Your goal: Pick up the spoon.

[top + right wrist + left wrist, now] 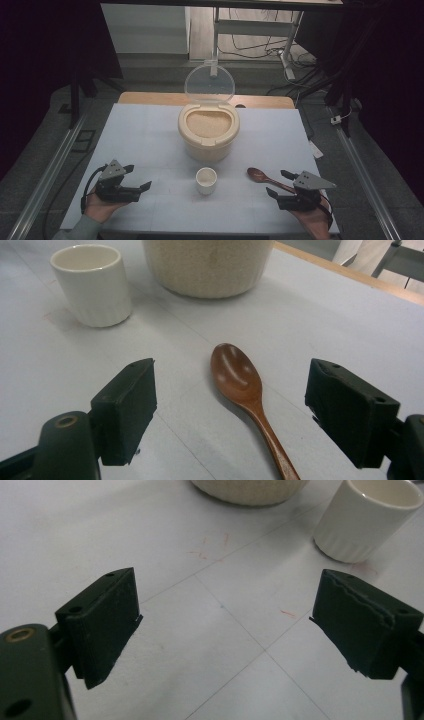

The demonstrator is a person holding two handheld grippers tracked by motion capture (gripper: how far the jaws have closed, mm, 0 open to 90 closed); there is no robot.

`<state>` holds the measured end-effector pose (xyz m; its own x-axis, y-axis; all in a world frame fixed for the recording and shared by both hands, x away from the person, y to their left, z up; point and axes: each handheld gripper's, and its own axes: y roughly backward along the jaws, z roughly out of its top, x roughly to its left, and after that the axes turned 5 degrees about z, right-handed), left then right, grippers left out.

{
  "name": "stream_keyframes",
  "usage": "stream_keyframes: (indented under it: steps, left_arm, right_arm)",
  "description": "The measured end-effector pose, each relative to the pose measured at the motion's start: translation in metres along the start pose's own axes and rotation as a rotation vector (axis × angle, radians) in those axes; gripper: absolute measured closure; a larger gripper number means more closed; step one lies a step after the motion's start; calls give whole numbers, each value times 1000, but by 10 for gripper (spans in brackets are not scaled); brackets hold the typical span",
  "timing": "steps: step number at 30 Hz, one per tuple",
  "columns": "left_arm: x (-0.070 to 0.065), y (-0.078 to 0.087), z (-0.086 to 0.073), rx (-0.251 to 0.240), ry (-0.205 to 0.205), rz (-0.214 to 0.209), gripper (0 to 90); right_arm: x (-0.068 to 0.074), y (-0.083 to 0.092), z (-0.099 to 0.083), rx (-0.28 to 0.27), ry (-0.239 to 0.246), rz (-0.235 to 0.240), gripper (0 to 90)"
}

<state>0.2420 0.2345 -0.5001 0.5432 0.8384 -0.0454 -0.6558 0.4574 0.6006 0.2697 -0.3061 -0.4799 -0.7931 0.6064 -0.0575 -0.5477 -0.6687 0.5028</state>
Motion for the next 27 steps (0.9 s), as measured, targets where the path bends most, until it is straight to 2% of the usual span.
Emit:
stream_keyframes:
  steps: [13,21,27]
  left_arm:
    - [-2,-4,-1,37,-8,-27,102]
    - [-3,-4,-1,38,-7,-33,103]
    - [-2,-7,-1,47,-3,-42,102]
  right_arm:
    - [0,3,1,18,-10,3,231]
    - [0,2,2,39,-12,3,254]
    - [-4,6,14,83,19,24,272]
